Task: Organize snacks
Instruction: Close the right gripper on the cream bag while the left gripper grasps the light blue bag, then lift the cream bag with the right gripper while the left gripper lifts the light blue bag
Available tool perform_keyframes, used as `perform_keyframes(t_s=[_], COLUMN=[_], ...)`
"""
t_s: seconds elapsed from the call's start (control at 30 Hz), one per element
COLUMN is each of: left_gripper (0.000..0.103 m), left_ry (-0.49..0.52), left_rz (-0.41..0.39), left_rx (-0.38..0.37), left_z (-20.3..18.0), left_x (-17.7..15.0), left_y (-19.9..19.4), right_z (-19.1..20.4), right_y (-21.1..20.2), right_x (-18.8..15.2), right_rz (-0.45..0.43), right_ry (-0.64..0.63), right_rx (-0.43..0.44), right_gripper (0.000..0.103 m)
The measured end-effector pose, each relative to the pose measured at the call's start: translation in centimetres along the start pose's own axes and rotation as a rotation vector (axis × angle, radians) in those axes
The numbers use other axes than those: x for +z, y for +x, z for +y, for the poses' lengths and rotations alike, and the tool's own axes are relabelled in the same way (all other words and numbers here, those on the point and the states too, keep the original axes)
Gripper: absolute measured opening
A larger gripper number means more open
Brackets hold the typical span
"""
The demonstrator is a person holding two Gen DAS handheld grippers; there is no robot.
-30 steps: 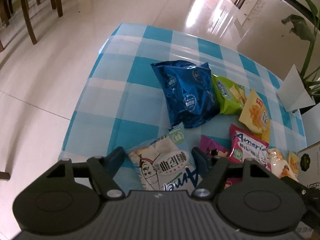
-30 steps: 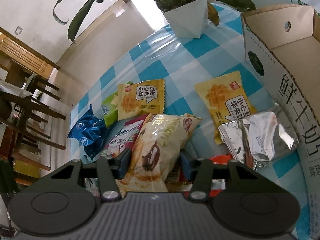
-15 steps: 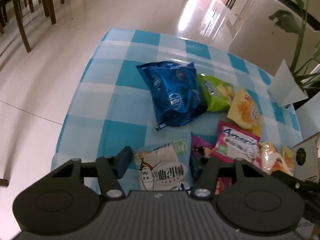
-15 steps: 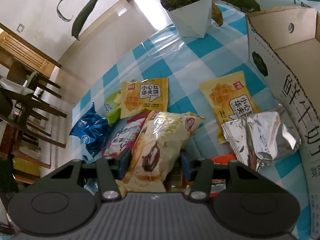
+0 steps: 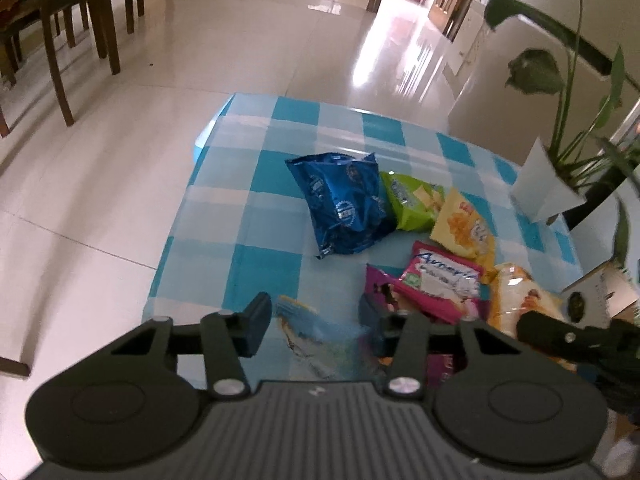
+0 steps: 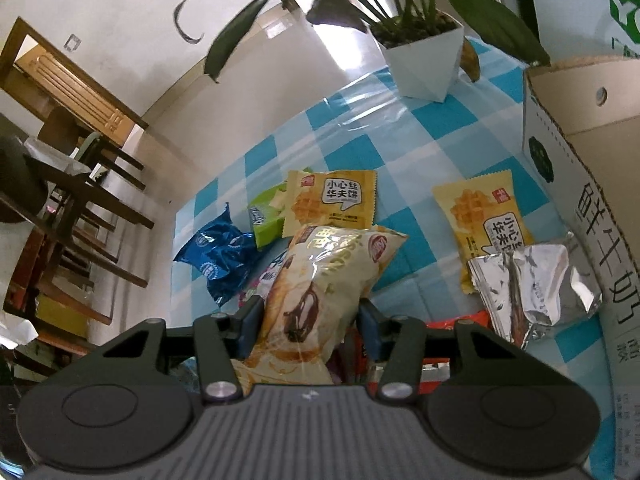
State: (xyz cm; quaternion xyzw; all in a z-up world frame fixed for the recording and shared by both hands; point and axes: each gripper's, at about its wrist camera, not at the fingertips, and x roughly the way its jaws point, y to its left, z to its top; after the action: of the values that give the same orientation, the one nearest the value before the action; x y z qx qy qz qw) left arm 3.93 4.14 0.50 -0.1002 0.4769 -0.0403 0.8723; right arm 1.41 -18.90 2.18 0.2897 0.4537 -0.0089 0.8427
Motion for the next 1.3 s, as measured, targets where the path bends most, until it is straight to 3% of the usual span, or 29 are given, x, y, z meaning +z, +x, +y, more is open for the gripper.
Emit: perform_keyframes(t_s=[0.17, 0.27, 0.5, 0.8, 1.13, 1.23, 1.3], left_gripper=[0.046, 0.059, 0.067, 0.076, 0.090, 0.087, 0.073], left_ry=[-0.044, -0.062, -0.045, -0.006, 0.041, 0.032, 0.024], left_rz=[0.000, 0.037, 0.061, 0.103, 0.097, 0.095, 0.092], left_rx=[0.001, 0.003, 0.083, 0.120, 0.211, 0.190, 0.167], left_z=[0.6, 1.0, 2.5, 2.0, 0.9, 1.2, 1.5], left_x=[-0.5, -0.6, -1.3, -2.5, -3.6, -3.7, -3.6], left_y=[-0.2, 0.6, 0.7, 2.3, 4.2, 4.1, 3.9], right_z=[0.5, 0.6, 0.1, -1.0, 0.4, 0.5, 0.6], right_y=[-0.4, -0.3, -0.1, 0.0, 1.7, 2.3, 2.4], right_x=[-0.3, -0.4, -0.5, -0.7, -1.5, -1.9, -2.0], right_rz=[-0.011, -0.002, 0.022, 0.044, 0.089, 0.099, 0.098], right_ry=[-0.013, -0.024, -0.026, 0.009, -0.049, -0.056, -0.066], right_rx=[-0.005, 0.001, -0.003, 0.008, -0.030, -0.051, -0.064], right_gripper=[0.052, 0.051, 0.051, 0.072, 0.077, 0.075, 0.067])
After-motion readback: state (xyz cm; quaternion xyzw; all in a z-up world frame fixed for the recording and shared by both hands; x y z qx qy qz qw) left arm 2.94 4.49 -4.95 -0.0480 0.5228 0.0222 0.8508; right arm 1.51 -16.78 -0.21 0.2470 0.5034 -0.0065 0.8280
